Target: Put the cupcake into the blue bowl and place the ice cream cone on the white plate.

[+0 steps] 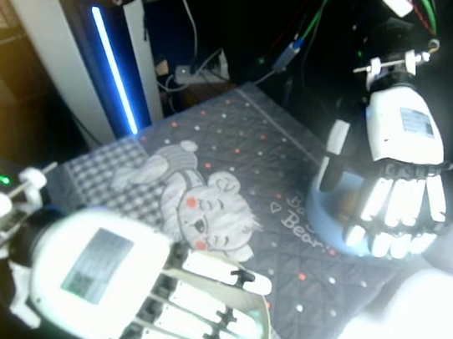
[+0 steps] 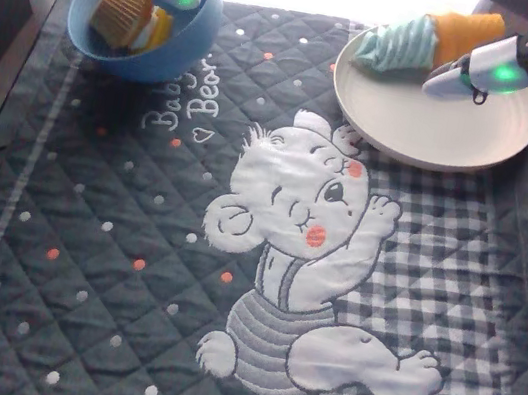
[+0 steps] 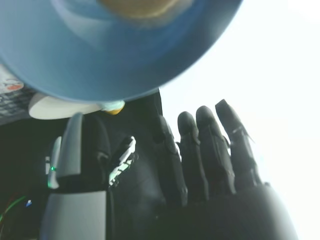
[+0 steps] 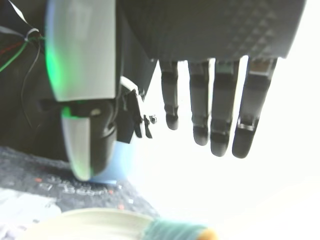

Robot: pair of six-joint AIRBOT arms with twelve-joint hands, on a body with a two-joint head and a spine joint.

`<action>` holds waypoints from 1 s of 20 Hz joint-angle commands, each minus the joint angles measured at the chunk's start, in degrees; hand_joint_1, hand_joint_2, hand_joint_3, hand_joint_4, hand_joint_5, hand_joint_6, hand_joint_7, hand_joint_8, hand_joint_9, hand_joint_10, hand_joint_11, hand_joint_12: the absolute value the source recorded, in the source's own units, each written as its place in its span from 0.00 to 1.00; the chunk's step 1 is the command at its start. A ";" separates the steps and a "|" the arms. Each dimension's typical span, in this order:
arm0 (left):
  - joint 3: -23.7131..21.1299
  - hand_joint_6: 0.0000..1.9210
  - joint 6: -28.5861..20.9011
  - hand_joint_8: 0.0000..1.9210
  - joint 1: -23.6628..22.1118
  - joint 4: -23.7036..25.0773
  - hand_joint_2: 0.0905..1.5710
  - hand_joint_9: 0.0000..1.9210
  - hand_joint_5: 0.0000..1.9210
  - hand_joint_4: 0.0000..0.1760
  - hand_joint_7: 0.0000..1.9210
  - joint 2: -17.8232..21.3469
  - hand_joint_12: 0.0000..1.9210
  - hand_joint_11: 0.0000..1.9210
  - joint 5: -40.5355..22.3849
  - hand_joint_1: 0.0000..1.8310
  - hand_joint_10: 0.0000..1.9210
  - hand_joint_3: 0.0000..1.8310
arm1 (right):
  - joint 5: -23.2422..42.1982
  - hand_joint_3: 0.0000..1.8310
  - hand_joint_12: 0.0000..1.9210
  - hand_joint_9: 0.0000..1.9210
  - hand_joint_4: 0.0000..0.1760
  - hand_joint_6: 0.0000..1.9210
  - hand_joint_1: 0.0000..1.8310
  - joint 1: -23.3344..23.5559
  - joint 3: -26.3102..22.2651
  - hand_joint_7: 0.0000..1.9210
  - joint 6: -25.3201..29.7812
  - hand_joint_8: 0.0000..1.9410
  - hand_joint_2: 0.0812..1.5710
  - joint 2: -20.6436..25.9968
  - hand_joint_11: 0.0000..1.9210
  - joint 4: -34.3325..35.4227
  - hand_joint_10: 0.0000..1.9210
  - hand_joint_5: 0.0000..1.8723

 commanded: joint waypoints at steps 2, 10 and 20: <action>0.19 0.00 -0.28 0.00 -0.49 -1.76 0.56 0.25 0.37 0.00 0.27 0.17 0.38 0.08 -2.07 0.67 0.00 0.00 | 5.98 0.00 0.34 0.23 0.81 0.00 0.54 0.84 -0.22 0.20 0.02 0.01 0.53 0.09 0.09 1.28 0.00 0.12; -1.40 0.00 4.08 0.00 -1.19 -8.08 0.57 0.27 0.35 0.00 0.29 2.58 0.50 0.01 -5.07 0.66 0.00 0.00 | 9.12 0.00 0.29 0.25 0.81 0.00 0.54 0.84 -2.50 0.21 0.02 0.00 0.51 2.04 0.10 1.29 0.00 0.13; -12.86 0.00 17.26 0.00 -1.67 -24.96 0.55 0.23 0.22 0.09 0.21 16.04 0.39 0.08 -17.00 0.56 0.00 0.00 | 23.63 0.00 0.28 0.20 0.85 0.01 0.52 0.84 -11.01 0.19 -2.17 0.00 0.50 9.45 0.08 5.83 0.00 0.11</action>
